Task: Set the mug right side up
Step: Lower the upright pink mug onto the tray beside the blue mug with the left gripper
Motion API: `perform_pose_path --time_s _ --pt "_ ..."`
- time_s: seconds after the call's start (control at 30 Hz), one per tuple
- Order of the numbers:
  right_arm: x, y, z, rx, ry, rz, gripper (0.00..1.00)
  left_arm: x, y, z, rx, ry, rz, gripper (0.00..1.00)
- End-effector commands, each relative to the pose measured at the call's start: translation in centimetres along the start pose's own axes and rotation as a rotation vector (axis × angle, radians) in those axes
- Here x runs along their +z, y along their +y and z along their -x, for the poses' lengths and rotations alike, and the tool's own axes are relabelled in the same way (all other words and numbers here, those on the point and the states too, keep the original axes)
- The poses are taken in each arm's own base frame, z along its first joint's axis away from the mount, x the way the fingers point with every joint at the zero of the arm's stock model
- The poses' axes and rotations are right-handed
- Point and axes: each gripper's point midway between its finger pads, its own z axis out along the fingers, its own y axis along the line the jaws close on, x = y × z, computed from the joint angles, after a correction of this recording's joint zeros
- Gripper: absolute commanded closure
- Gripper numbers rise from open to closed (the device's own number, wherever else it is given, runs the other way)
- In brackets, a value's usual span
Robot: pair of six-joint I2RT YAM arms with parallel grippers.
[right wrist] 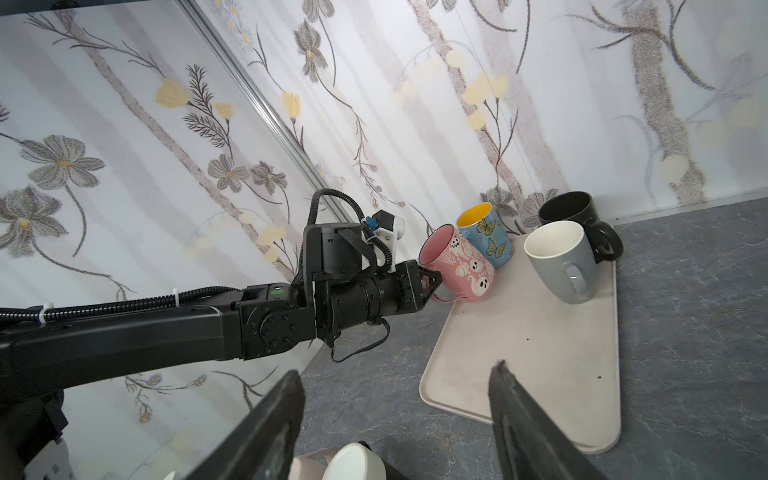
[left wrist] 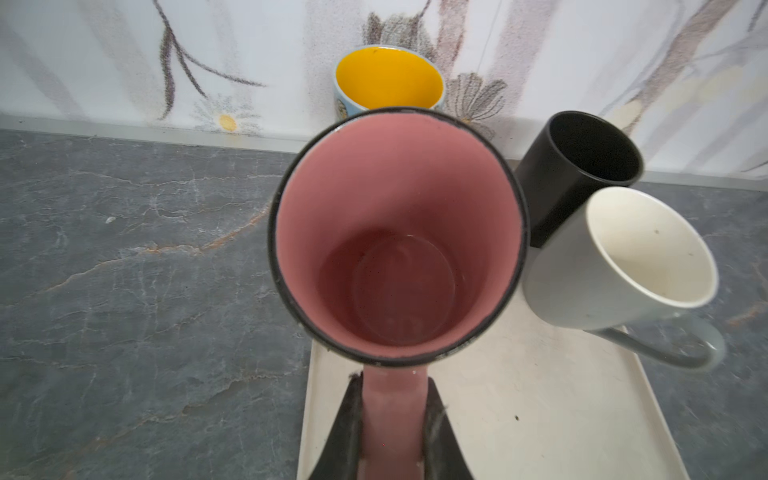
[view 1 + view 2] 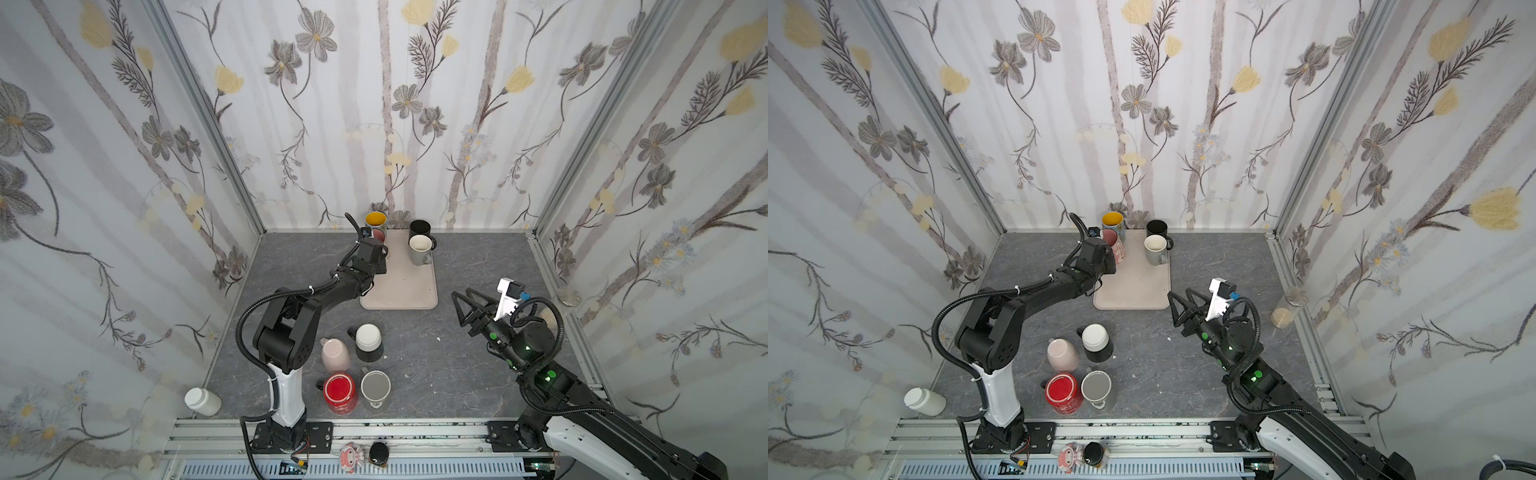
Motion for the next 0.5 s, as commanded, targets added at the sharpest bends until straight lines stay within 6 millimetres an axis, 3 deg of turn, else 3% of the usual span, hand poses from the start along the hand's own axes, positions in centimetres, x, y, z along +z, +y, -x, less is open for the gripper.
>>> perform_pose_path --time_s 0.0,0.47 --pt "-0.4 -0.5 0.3 -0.006 -0.016 -0.021 0.30 0.6 0.6 1.9 0.005 -0.052 0.057 1.00" --pt "-0.6 -1.1 0.5 0.001 -0.023 -0.040 0.30 3.0 1.3 0.8 0.047 0.022 0.135 1.00"
